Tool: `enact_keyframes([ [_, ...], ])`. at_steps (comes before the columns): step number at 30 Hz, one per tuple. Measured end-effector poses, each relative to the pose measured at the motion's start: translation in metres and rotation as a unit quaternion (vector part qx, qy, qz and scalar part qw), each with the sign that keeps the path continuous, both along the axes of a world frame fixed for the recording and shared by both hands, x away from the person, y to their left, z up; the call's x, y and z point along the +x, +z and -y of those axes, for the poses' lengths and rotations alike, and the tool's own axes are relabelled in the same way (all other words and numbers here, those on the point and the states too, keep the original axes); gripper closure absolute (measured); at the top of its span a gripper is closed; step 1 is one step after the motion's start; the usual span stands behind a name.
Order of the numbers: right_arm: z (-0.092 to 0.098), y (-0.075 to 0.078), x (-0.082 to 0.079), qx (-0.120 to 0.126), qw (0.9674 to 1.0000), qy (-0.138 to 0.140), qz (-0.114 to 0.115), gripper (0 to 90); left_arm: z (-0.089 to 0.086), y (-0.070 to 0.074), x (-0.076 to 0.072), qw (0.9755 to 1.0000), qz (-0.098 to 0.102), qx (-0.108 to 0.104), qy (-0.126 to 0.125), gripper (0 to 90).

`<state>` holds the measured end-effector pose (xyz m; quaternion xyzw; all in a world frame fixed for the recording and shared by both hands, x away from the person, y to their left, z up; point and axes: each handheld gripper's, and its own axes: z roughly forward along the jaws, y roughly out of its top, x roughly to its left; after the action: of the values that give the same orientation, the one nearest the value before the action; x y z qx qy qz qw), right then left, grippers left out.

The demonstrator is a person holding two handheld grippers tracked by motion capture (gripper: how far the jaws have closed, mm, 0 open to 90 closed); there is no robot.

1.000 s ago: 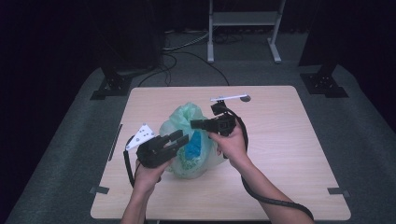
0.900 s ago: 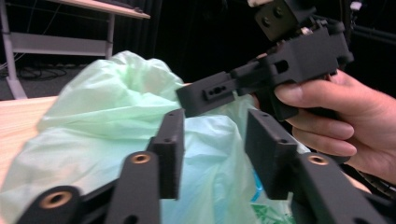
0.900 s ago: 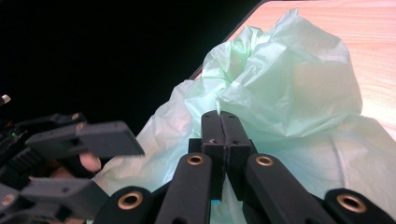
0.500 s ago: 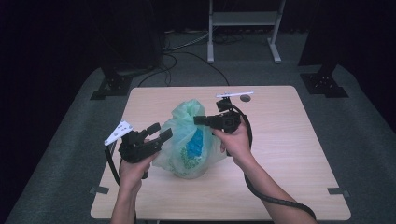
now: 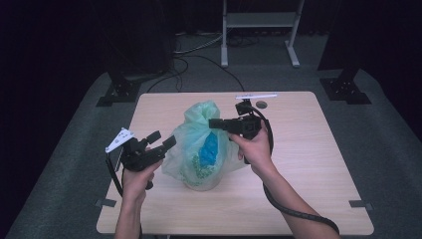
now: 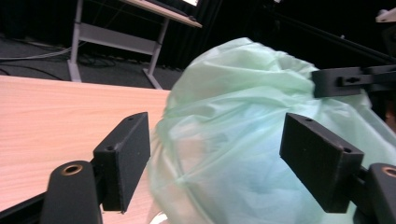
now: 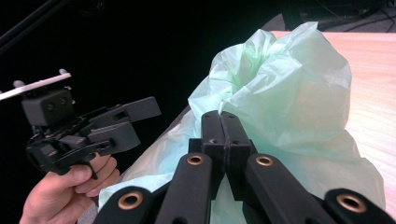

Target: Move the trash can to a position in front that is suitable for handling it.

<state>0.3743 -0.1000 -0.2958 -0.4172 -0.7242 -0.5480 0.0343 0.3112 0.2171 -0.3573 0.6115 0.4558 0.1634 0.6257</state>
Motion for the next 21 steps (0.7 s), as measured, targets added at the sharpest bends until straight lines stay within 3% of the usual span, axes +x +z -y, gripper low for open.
enact_keyframes([
  [21, 0.024, 0.038, -0.006, 0.035, 0.9984, -0.018, 0.040, 90.0, -0.006, 0.000, 0.000, 0.9999, -0.006, -0.005, 0.010, 21.1],
])
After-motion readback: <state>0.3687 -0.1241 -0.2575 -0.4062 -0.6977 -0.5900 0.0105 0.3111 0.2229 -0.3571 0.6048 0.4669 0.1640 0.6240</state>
